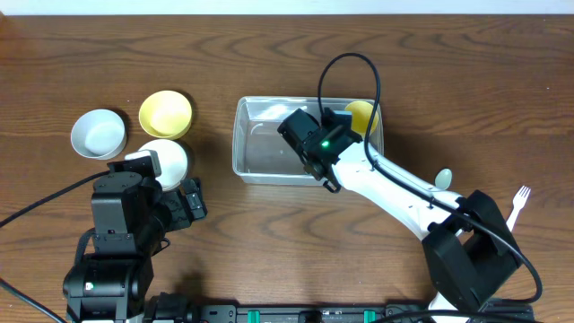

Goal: Pack container

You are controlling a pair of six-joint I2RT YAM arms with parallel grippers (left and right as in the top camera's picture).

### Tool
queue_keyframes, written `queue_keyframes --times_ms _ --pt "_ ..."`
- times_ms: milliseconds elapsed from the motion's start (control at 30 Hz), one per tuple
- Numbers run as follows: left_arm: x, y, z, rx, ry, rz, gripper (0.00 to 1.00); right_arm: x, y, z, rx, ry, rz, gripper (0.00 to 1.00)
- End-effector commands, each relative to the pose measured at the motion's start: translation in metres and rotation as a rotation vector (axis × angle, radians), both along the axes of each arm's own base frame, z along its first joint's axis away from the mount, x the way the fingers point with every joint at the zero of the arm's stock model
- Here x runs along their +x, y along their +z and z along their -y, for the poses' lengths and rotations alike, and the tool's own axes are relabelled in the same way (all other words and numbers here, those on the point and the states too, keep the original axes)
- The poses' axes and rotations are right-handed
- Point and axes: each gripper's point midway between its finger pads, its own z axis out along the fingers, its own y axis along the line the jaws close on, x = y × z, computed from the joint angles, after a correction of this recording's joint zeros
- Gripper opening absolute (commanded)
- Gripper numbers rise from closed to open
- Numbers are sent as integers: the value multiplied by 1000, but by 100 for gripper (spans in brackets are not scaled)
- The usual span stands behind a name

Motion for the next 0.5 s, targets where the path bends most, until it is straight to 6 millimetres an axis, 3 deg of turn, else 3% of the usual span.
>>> queue_keyframes --times_ms 0,233,467 --pt "2 9 0 -9 5 21 98 12 3 19 -14 -112 42 22" --pt "2 9 0 -8 5 21 98 19 3 37 -13 -171 40 22" --pt "3 7 0 -5 2 12 98 18 4 39 -16 -174 36 22"
